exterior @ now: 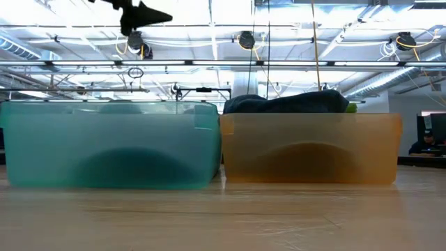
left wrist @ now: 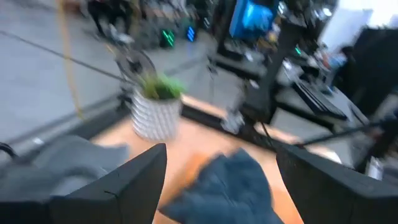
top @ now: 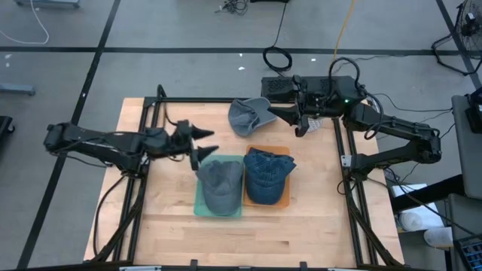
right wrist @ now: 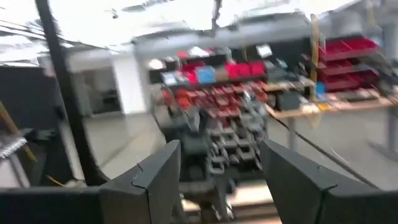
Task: Pick & Place hat
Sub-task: Put the gray cap into the blue bin
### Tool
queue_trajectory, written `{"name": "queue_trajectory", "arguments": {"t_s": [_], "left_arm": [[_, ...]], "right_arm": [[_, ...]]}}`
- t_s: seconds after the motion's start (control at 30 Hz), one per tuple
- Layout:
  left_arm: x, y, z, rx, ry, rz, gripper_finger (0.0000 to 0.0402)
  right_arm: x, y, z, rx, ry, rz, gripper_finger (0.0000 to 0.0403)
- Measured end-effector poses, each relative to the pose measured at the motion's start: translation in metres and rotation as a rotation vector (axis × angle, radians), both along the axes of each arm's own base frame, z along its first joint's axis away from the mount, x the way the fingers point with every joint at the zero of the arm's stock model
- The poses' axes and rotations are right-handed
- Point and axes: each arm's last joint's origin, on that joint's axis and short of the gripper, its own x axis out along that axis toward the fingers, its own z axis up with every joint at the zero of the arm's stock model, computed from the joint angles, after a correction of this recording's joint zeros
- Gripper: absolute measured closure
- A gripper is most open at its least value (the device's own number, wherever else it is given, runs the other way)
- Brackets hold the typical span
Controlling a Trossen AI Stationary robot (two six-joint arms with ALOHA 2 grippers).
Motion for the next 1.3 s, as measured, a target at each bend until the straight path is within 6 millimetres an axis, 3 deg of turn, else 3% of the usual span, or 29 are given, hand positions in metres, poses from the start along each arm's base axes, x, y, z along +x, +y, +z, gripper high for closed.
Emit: {"name": "queue_trajectory", "arguments": {"t_s": [0.2, 0.57, 0.77, 1.0, 1.3], "left_arm": [[-0.019, 0.004, 0.016, 0.028, -0.078, 0.088, 0.0089], [-0.031, 0.011, 0.025, -0.025, -0.146, 0.115, 0.0089], [-0.031, 0.011, 0.025, -0.024, -0.144, 0.095, 0.0089], [-0.038, 0.017, 0.031, -0.003, -0.176, 0.126, 0.0089], [-0.054, 0.025, 0.042, -0.017, -0.269, 0.153, 0.0089]], "right_arm": [[0.001, -0.005, -0.026, -0.033, 0.261, -0.159, 0.0166], [0.007, -0.034, -0.059, -0.338, 0.593, -0.411, 0.0091], [0.017, -0.057, -0.08, -0.47, 0.737, -0.414, 0.0085], [0.036, -0.084, -0.118, -0.554, 0.924, -0.367, 0.0085], [0.057, -0.1, -0.174, -0.56, 1.099, -0.126, 0.0085]]}}
